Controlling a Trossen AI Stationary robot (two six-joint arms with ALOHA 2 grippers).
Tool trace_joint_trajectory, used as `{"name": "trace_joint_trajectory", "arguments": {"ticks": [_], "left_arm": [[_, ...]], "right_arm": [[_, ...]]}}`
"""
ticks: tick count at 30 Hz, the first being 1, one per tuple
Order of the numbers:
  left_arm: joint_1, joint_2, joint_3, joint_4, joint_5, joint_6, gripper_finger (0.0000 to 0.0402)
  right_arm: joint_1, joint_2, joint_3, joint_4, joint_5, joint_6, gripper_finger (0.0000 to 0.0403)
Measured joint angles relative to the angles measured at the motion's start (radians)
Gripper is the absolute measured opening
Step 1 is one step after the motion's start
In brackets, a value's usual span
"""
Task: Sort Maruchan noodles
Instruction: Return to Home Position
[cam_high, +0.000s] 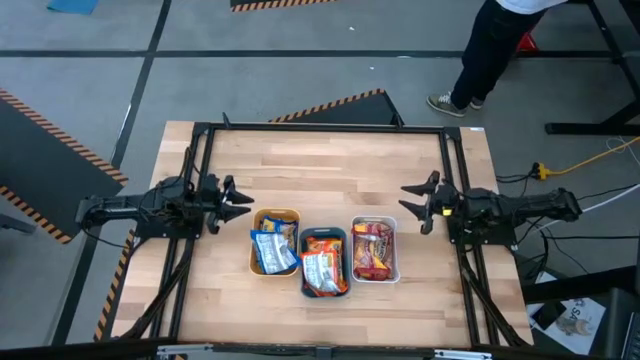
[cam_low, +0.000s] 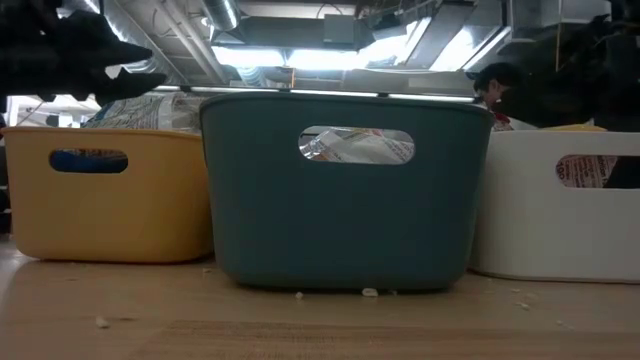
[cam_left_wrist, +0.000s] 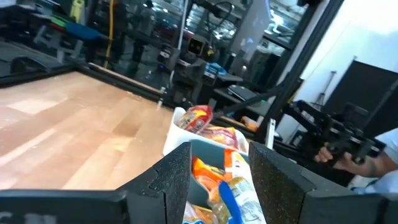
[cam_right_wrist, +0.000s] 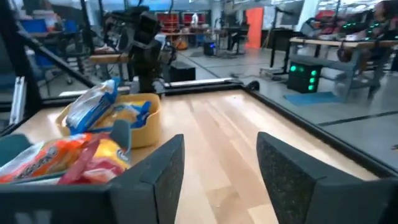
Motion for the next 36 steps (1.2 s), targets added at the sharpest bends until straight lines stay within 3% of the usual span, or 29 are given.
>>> {"name": "trace_joint_trajectory", "arguments": {"ticks": [36], "left_arm": [[-0.005,0.000,0.000,0.003,-0.011,-0.001,0.0156]], "right_arm": [[0.000,0.000,0.001,-0.010,0.002,0.000,0.0191]]}}
